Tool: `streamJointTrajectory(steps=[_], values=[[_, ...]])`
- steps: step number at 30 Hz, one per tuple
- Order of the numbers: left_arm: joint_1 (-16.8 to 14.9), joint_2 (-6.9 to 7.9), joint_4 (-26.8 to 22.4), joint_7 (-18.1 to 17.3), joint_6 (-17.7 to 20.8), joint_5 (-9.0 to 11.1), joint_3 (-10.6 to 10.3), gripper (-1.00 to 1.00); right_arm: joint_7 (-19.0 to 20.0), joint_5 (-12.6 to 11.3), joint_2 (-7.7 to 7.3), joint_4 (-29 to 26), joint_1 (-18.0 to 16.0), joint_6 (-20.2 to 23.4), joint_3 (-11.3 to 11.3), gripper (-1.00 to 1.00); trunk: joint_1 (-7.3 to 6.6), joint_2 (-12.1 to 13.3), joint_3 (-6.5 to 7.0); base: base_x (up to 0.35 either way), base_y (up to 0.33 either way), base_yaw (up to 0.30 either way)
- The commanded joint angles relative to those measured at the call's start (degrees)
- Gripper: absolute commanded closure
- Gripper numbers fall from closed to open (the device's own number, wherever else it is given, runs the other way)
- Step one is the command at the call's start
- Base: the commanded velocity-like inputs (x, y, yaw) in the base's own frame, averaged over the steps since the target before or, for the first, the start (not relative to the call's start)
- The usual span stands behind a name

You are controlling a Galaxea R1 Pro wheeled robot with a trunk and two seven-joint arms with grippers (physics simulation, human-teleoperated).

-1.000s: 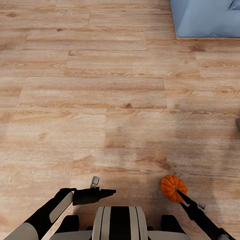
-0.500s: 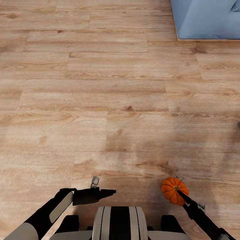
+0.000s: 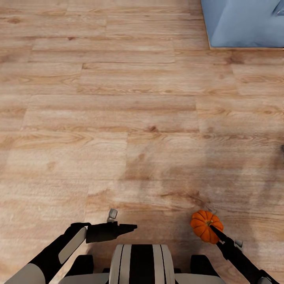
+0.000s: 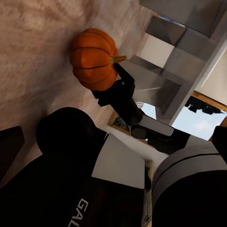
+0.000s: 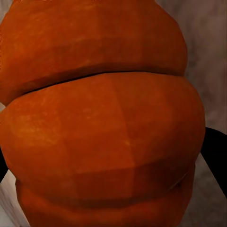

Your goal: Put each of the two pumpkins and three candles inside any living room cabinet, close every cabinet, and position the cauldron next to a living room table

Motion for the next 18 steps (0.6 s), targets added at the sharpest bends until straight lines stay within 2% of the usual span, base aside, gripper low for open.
streamJointTrajectory(steps=[1,13,18], values=[[-0.1,0.05,0.0,0.1,0.4,0.5,-0.2,-1.00,-2.3,-0.1,0.00,0.1,0.0,0.2,0.0,1.00,-0.02,0.0,0.20,0.000,0.000,0.000],[-0.1,0.05,0.0,0.1,0.5,0.5,-0.2,-1.00,-1.7,-0.1,-0.07,-0.9,0.0,0.2,0.0,1.00,-0.33,0.2,2.86,0.000,0.000,0.000],[-0.1,0.05,0.0,0.1,0.5,0.4,-0.2,-1.00,2.0,-0.1,-0.08,-2.4,0.0,0.2,-0.2,1.00,-0.46,0.2,3.97,0.000,0.000,0.000]])
